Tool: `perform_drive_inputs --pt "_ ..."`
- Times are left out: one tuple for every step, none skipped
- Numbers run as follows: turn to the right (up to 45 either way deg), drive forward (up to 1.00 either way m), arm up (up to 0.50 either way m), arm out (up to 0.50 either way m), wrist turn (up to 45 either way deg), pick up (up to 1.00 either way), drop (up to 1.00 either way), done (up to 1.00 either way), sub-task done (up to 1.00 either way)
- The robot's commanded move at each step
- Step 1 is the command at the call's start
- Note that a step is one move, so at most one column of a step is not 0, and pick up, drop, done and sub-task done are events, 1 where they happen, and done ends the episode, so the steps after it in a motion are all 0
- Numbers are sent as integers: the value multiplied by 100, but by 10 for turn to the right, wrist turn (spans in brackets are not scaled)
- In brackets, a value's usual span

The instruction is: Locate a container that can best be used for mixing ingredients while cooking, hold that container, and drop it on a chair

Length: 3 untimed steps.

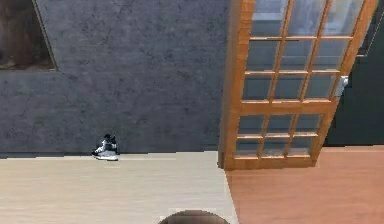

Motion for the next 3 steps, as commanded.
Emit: perform_drive_inputs --pt "-30 0 0 0 0 0 0 0 0" --pt "0 30 0 0 0 0 0 0 0" --pt "-240 0 0 0 0 0 0 0 0"
